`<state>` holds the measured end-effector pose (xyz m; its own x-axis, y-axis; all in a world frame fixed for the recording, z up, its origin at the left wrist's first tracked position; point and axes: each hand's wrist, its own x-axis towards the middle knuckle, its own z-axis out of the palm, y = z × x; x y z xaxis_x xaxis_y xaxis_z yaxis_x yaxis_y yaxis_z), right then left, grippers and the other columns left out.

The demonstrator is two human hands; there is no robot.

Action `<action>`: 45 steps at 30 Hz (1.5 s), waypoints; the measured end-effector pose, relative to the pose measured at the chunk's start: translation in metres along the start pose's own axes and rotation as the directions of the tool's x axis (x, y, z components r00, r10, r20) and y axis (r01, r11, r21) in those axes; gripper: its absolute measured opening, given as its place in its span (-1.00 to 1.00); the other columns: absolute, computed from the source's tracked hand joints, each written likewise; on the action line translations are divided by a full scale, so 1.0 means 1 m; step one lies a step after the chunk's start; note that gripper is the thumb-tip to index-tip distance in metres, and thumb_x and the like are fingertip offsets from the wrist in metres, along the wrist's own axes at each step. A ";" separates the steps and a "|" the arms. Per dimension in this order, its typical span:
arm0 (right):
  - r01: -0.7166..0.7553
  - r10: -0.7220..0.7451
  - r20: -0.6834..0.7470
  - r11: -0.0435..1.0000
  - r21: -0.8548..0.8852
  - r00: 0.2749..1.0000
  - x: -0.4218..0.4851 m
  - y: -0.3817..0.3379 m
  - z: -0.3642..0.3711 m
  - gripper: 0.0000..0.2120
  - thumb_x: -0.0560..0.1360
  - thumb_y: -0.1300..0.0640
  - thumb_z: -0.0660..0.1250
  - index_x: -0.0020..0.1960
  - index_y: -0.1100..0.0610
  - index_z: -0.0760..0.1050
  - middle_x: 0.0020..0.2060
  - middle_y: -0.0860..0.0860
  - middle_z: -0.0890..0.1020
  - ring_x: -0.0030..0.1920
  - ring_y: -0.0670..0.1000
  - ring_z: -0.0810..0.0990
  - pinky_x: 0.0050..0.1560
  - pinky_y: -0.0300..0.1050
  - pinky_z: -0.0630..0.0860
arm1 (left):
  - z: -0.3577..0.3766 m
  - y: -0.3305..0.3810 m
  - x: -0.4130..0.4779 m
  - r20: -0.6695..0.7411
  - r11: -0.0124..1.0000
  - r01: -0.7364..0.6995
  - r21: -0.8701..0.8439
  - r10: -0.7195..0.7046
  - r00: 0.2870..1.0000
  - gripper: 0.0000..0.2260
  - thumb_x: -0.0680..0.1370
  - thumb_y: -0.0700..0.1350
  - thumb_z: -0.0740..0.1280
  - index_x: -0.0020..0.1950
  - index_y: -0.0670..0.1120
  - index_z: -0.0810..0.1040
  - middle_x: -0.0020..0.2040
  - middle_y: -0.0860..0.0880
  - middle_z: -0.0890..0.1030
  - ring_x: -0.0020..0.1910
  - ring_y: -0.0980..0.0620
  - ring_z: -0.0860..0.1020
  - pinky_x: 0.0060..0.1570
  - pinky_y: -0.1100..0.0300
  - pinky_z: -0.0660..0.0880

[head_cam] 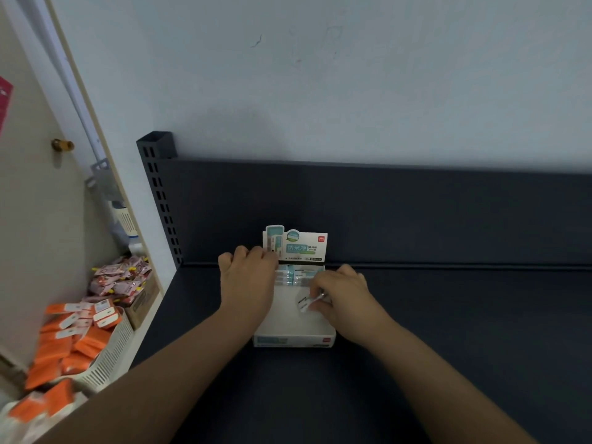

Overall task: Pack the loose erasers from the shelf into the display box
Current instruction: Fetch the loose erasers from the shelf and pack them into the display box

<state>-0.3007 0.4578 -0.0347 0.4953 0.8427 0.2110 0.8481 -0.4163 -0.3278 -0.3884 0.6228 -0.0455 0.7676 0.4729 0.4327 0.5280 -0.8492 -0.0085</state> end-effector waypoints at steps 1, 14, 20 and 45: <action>-0.019 0.021 -0.021 0.997 0.072 1.000 0.001 0.001 -0.001 -0.88 0.49 0.07 0.39 -0.01 0.03 0.48 -0.19 -0.26 0.43 0.00 -0.10 0.30 0.11 -0.16 0.28 | 0.002 -0.001 0.000 -0.004 0.999 0.020 -0.039 -0.020 1.000 -0.84 0.43 -0.16 0.40 -0.08 0.09 0.57 -0.16 0.08 0.55 -0.18 0.02 0.47 -0.16 0.10 0.06; -0.040 0.042 -0.161 0.999 0.018 0.986 0.047 0.004 0.011 -0.76 0.51 0.09 0.36 0.17 0.04 0.58 0.10 -0.02 0.63 0.04 0.05 0.52 0.06 -0.05 0.48 | 0.013 -0.007 0.003 0.033 0.939 0.066 -0.338 -0.058 0.998 -0.80 0.54 -0.09 0.33 0.16 0.02 0.52 0.09 0.05 0.51 0.08 0.08 0.48 0.31 0.10 0.12; 0.029 -0.080 -0.180 0.962 -0.270 0.980 0.046 0.008 0.014 -0.81 0.53 0.12 0.30 0.09 0.10 0.61 -0.01 0.04 0.62 -0.07 0.11 0.53 -0.11 -0.04 0.43 | 0.011 -0.006 0.001 0.087 0.944 0.088 -0.318 -0.063 0.994 -0.82 0.56 -0.09 0.29 0.16 0.04 0.51 0.11 0.05 0.47 0.09 0.08 0.46 0.31 0.05 0.14; -0.142 0.108 -0.137 0.950 -0.278 0.985 0.039 0.008 0.007 -0.77 0.55 0.03 0.25 0.15 0.10 0.49 0.01 0.03 0.54 -0.04 0.04 0.50 -0.14 -0.08 0.48 | 0.005 -0.016 0.001 0.223 0.842 0.310 -0.442 -0.232 0.947 -0.67 0.47 0.13 0.37 0.13 0.03 0.38 0.04 0.06 0.52 0.00 0.05 0.52 -0.02 0.03 0.32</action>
<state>-0.2754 0.4899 -0.0353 0.6048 0.7382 0.2987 0.7874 -0.6104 -0.0857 -0.3945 0.6384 -0.0496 0.6853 0.6970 0.2108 0.5220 -0.6721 0.5252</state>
